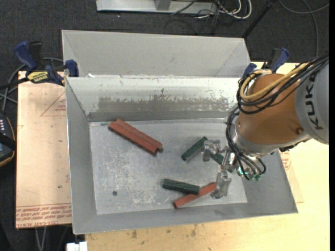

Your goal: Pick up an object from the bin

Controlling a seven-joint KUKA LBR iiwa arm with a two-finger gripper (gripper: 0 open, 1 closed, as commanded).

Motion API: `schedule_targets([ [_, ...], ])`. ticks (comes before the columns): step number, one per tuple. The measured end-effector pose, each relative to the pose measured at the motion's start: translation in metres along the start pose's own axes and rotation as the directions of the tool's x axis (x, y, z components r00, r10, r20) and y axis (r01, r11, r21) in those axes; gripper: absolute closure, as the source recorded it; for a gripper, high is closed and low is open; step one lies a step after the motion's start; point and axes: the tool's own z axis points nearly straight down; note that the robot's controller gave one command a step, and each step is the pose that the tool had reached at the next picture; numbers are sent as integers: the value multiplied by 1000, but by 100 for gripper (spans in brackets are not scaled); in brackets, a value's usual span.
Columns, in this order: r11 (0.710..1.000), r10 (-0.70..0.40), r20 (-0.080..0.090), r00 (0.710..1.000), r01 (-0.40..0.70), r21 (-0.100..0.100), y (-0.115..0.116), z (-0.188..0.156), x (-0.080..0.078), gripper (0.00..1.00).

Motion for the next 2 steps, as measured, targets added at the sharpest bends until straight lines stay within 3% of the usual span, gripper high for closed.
schedule_targets([
  [1, 1000, -8, 21, 1000, 8, 1, -30, 110, 4, 0],
  [2, 1000, -10, 24, 1000, 10, 2, -29, 107, 3, 0],
])
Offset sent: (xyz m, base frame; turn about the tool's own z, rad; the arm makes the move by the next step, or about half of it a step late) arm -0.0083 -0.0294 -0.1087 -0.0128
